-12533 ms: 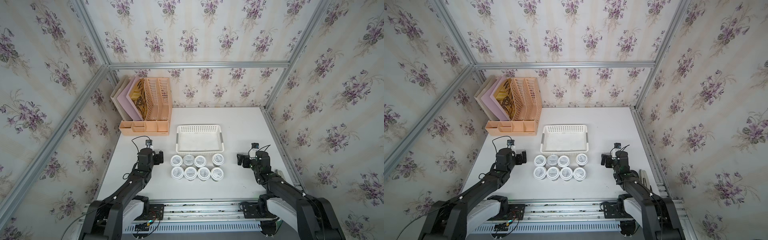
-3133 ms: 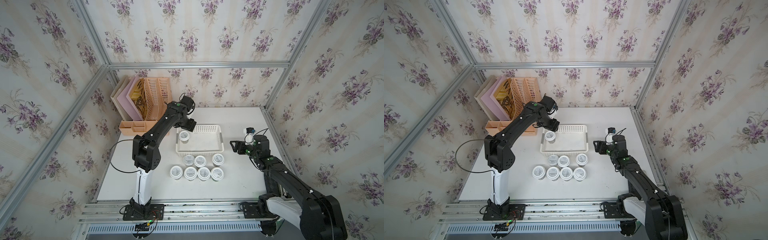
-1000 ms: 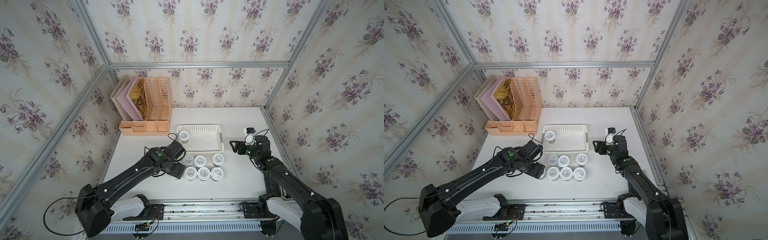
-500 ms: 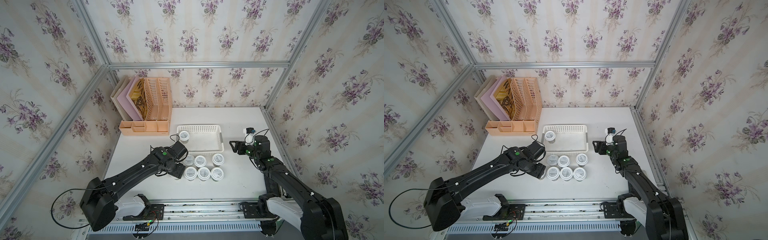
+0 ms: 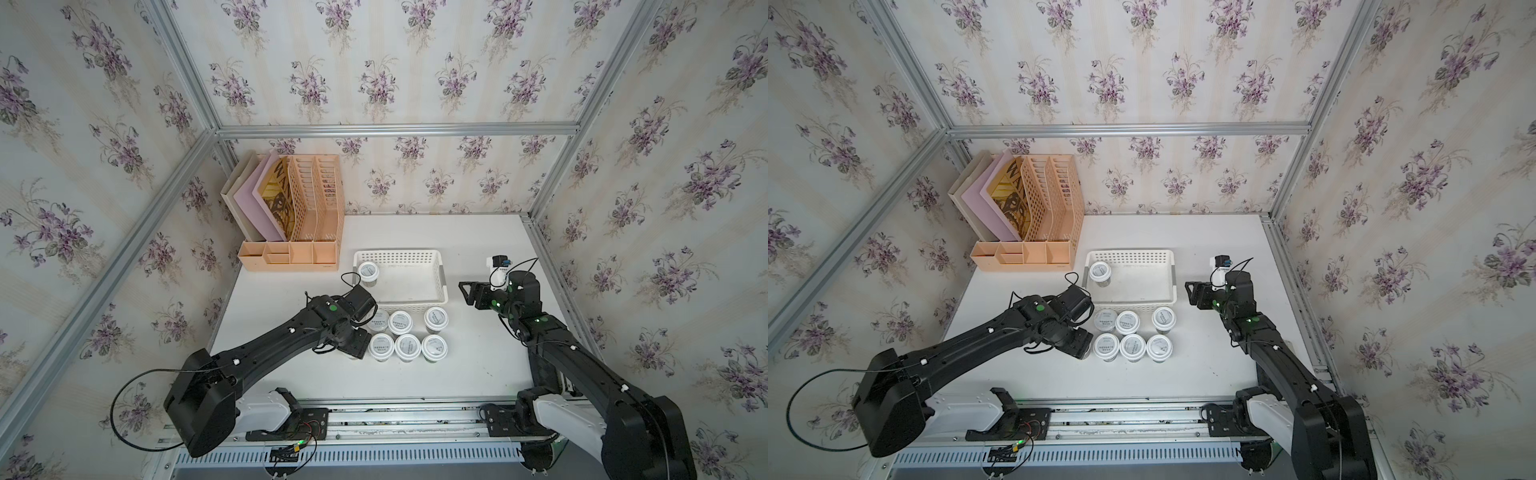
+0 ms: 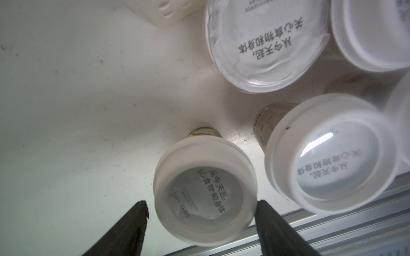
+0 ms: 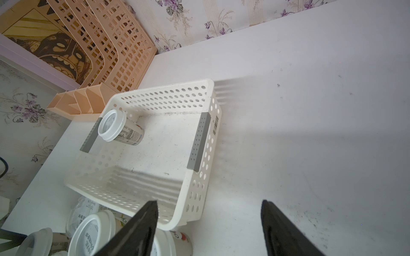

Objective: Put the yogurt in the basket
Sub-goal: Pick up the yogurt from the center of the board.

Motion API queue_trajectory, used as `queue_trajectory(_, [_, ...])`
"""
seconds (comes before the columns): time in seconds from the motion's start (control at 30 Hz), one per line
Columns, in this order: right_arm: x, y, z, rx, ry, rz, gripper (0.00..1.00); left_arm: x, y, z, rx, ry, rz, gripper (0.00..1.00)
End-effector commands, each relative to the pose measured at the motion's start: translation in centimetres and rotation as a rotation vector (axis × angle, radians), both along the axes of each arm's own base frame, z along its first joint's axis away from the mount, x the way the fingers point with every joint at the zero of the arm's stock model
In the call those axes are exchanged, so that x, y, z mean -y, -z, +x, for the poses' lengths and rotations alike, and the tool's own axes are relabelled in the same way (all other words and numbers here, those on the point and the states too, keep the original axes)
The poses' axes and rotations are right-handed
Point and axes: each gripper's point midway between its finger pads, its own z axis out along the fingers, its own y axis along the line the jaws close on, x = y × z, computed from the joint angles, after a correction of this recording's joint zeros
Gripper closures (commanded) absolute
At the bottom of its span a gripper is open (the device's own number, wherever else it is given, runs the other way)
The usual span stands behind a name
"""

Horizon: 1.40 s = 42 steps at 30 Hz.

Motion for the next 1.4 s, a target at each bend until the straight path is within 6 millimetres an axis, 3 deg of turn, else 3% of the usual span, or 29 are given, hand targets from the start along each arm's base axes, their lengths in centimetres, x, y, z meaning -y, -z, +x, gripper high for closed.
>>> queue_trajectory(0.0, [-0.08, -0.49, 0.14, 0.016, -0.002, 0.005, 0.22, 0.26, 0.17, 0.16, 0.002, -0.011, -0.013, 0.21])
queue_trajectory(0.4, [-0.06, -0.54, 0.11, 0.017, -0.002, 0.006, 0.22, 0.34, 0.41, 0.20, 0.003, -0.015, -0.018, 0.28])
queue_trajectory(0.8, [-0.08, -0.54, 0.15, 0.017, -0.002, 0.006, 0.22, 0.19, 0.22, 0.25, 0.011, -0.018, -0.012, 0.21])
queue_trajectory(1.37, [-0.11, -0.52, 0.11, 0.015, -0.003, 0.006, 0.22, 0.28, 0.23, 0.08, -0.004, -0.014, -0.013, 0.28])
